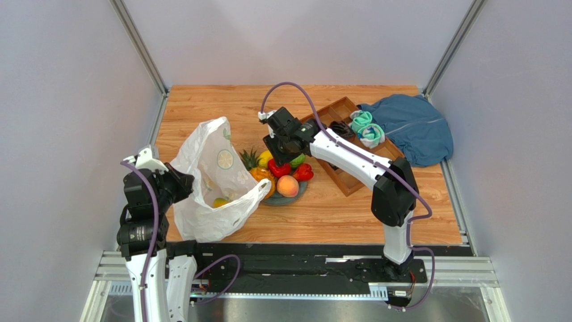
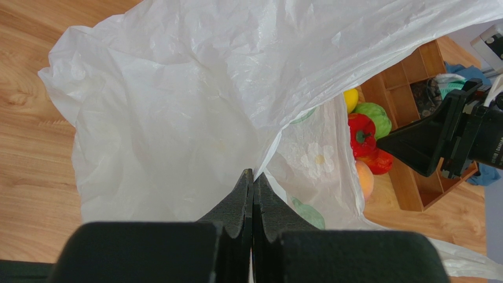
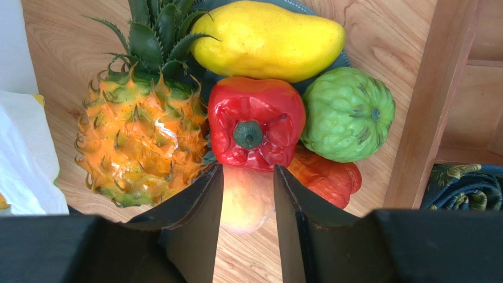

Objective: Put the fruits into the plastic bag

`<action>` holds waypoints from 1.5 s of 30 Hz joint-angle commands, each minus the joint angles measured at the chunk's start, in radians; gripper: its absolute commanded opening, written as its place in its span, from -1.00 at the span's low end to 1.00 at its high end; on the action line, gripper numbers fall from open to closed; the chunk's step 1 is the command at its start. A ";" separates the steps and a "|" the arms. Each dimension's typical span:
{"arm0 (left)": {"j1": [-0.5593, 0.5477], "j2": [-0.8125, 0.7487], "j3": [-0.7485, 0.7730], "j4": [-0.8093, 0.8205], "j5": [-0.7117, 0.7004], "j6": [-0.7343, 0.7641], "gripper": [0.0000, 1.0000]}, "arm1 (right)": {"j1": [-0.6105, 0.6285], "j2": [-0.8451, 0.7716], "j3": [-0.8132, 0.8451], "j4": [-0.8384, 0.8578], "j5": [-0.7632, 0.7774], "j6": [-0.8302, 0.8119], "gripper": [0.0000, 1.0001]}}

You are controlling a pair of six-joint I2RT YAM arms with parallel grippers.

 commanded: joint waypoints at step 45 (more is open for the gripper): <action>-0.003 -0.005 -0.022 0.050 0.012 0.006 -1.00 | 0.027 0.110 0.123 -0.007 0.024 -0.052 -0.95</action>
